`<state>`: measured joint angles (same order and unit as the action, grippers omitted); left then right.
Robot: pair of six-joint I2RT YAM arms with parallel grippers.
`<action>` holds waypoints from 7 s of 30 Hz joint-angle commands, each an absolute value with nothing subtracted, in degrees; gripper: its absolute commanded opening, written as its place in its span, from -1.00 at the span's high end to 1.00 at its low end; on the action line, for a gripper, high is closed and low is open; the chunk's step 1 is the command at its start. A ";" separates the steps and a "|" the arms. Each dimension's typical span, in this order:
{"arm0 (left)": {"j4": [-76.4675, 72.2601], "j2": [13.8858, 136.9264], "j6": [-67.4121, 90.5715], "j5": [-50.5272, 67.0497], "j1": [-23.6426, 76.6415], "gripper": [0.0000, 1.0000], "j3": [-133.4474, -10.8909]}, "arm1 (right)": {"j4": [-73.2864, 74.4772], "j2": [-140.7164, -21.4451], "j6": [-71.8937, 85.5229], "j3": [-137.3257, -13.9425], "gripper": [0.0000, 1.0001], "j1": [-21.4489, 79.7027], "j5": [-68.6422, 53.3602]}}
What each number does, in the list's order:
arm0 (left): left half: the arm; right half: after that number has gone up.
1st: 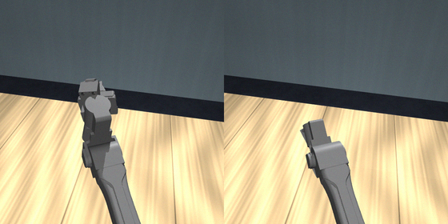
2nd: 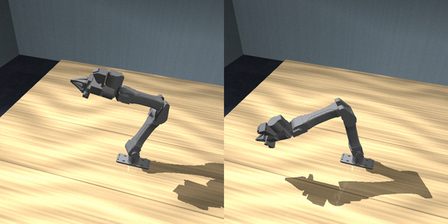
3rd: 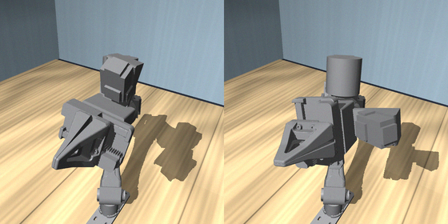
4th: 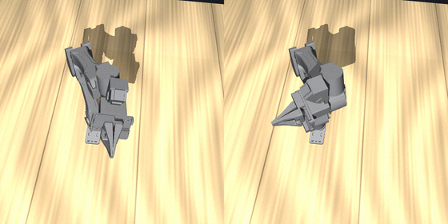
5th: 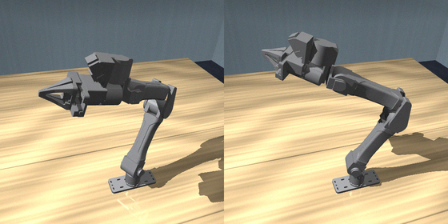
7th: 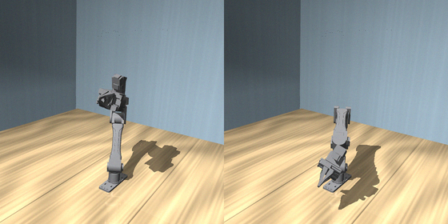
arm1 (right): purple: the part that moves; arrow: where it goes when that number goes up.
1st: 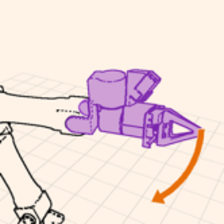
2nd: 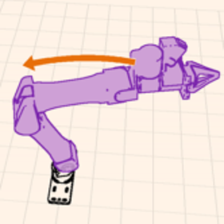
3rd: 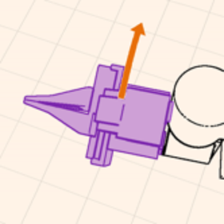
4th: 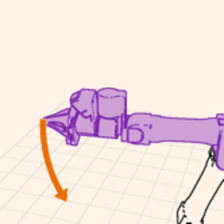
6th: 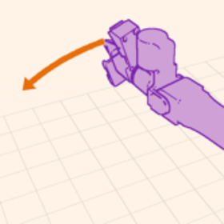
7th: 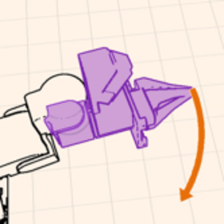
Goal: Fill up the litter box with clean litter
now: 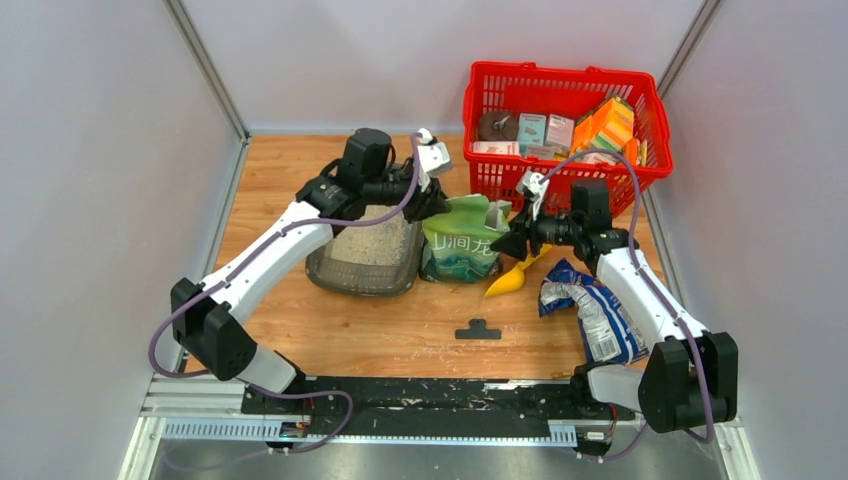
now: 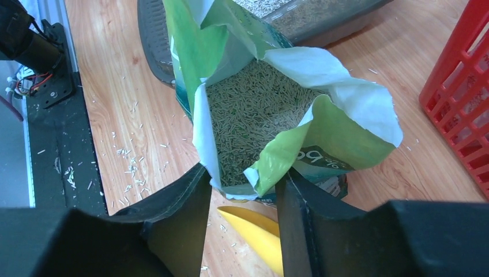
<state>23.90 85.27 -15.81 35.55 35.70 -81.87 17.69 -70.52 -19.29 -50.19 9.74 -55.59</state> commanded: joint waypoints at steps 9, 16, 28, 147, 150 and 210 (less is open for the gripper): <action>15.38 88.75 -13.89 30.93 24.88 0.41 -94.57 | 12.13 -70.22 -15.03 -51.07 0.32 10.63 -53.62; 7.31 101.41 -8.00 41.91 24.52 0.65 -95.53 | 11.51 -70.75 -13.36 -51.50 0.40 11.16 -51.86; -8.87 108.01 -6.24 47.28 31.37 0.84 -90.09 | 13.01 -70.49 -12.57 -51.77 0.49 12.22 -50.71; 15.91 92.99 -11.60 49.31 28.56 0.07 -85.26 | 25.67 -83.15 -31.92 -64.61 -0.27 3.07 -71.81; 16.17 92.73 -11.78 49.13 28.56 0.07 -84.82 | 23.73 -83.50 -30.42 -64.25 -0.28 3.95 -71.28; 2.20 85.60 14.13 44.04 27.42 -0.25 -70.49 | 2.81 -83.58 9.76 -57.39 0.77 5.80 -73.12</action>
